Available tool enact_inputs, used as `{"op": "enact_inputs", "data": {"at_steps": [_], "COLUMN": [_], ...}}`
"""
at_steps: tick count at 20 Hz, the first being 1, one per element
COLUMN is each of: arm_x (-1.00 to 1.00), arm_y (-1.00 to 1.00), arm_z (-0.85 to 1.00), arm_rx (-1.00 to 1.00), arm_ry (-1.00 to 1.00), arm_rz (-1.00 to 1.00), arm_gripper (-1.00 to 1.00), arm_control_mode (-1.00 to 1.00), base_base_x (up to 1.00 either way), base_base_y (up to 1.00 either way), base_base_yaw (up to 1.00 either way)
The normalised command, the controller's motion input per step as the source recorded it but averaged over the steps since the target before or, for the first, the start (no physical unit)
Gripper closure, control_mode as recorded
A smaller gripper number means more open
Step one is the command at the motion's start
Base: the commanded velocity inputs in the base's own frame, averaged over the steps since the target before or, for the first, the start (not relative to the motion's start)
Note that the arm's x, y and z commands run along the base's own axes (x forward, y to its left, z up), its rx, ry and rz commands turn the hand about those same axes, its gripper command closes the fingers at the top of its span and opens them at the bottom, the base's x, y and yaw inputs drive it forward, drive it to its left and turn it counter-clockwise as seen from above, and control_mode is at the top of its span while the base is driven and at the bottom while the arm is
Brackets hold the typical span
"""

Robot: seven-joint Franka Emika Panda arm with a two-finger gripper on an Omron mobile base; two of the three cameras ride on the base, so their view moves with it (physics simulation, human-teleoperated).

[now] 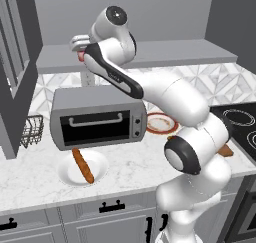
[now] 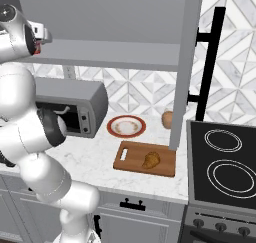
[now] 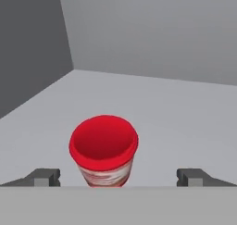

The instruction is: From the different types of pastries on the counter, select a croissant and place it on the cutting board. Then retrieve a jar of jam from the cabinet and place it alongside the croissant on the cutting board.

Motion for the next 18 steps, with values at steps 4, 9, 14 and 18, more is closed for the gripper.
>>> {"op": "enact_inputs", "data": {"at_steps": [4,9,14,18], "arm_x": [0.15,0.04,0.08,0.12], "arm_y": [0.11,0.16,0.06,0.00], "arm_z": [0.00,0.00,-0.04,-0.17], "arm_rx": [0.00,0.00,0.00,0.00], "arm_ry": [0.01,0.00,0.04,0.07], "arm_rz": [0.00,0.00,0.00,0.00], "arm_gripper": [-1.00,-1.00,-1.00,-1.00], "arm_control_mode": [-1.00,-1.00,-1.00,-1.00], "base_base_x": [0.00,0.00,0.00,0.00], "base_base_y": [0.00,0.00,0.00,0.00], "base_base_yaw": [0.00,0.00,0.00,0.00]}}
